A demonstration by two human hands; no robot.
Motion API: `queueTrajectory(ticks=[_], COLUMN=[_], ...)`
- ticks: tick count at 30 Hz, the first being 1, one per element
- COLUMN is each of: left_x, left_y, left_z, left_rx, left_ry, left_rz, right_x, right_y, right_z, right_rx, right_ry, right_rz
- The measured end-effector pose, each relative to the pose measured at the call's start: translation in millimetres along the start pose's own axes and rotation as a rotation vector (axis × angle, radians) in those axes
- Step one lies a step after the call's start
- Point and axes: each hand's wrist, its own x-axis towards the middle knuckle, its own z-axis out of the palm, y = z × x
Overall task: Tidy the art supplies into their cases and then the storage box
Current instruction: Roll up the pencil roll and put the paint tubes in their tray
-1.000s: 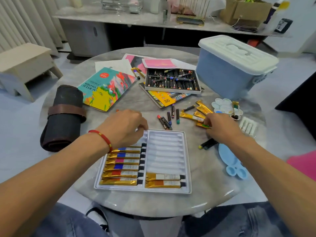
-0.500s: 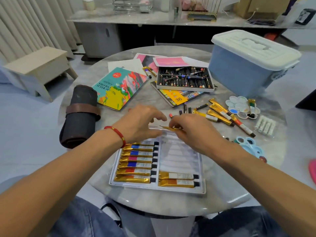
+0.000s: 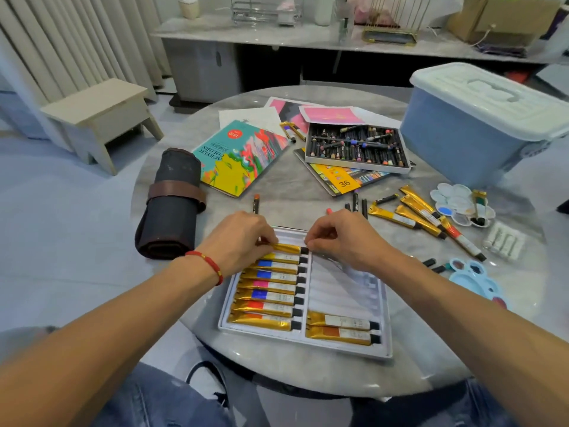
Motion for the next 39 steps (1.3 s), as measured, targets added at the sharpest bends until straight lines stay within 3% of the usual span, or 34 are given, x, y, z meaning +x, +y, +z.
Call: queueTrajectory(ticks=[6, 12, 15, 18, 22, 31, 34, 37, 39], left_x=[1.2, 3.5, 2.6, 0.3, 2.2, -1.9, -2.7, -2.2, -0.8], left_y=[1.1, 11.9, 12.9, 11.5, 7.5, -0.4, 1.5, 5.3, 5.5], left_z=[-4.0, 4.3, 3.6, 0.7, -6.4, -29.2, -26.6, -19.6, -12.9], left_rx=[0.093, 0.230, 0.188, 0.121, 0.078, -0.068, -0.086, -0.097, -0.062], left_ry=[-0.101, -0.193, -0.135, -0.037, 0.021, 0.126, 0.152, 0.190, 0.141], left_rz=[0.092, 0.082, 0.036, -0.019, -0.063, -0.164, -0.141, -0.051, 0.033], right_x=[2.1, 5.4, 9.5, 7.1, 0.1, 2.7, 7.0, 6.7, 7.0], right_y=[-6.0, -17.0, 4.1, 44.4, 76.2, 78.4, 49.1, -0.1, -20.7], right_z=[9.3, 13.8, -10.2, -43.8, -51.9, -60.4, -68.1, -46.5, -17.0], right_rx=[-0.058, -0.334, -0.395, -0.574, -0.730, -0.819, -0.654, -0.352, -0.309], right_ry=[-0.007, -0.006, 0.188, 0.365, 0.265, 0.139, 0.224, 0.026, -0.071], right_rz=[0.001, -0.028, 0.025, 0.231, 0.413, 0.450, 0.253, -0.009, -0.102])
